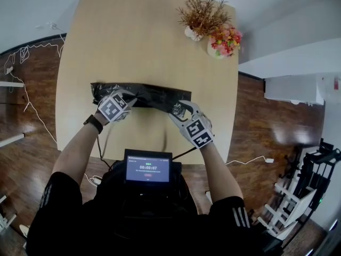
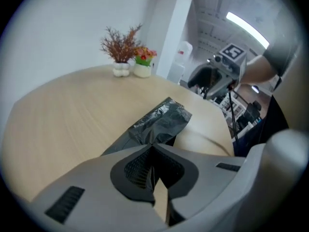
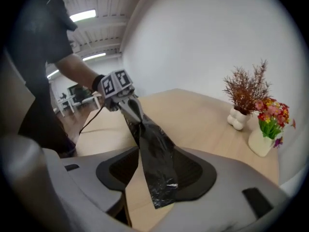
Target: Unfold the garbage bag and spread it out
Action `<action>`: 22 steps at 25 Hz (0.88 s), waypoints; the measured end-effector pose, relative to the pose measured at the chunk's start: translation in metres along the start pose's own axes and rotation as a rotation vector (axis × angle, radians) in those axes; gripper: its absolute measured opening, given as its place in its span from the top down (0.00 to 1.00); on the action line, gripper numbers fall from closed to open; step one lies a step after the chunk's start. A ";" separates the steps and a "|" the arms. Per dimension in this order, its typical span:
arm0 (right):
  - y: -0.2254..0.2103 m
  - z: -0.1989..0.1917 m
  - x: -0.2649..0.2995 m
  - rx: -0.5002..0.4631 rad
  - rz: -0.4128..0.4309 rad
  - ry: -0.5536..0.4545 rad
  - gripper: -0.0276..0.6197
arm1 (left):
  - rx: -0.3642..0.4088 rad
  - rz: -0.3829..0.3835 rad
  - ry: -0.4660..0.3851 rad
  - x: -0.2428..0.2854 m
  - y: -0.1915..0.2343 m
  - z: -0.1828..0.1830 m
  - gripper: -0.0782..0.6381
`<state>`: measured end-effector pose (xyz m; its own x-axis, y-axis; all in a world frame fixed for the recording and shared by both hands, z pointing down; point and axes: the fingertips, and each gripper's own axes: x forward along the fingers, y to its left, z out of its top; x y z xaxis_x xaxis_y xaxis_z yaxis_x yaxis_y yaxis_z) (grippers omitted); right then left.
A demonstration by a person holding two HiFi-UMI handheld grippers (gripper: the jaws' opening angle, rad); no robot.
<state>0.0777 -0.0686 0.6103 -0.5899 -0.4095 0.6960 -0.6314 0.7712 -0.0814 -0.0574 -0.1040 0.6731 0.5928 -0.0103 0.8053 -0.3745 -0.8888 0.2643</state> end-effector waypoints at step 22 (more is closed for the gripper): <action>0.006 -0.070 0.060 -0.240 -0.018 0.275 0.95 | -0.197 0.014 -0.070 -0.011 0.020 0.013 0.89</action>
<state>0.0736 -0.0548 0.7017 -0.4022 -0.3028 0.8640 -0.4853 0.8708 0.0792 -0.0620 -0.1276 0.6622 0.6322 -0.0597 0.7725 -0.5109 -0.7817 0.3577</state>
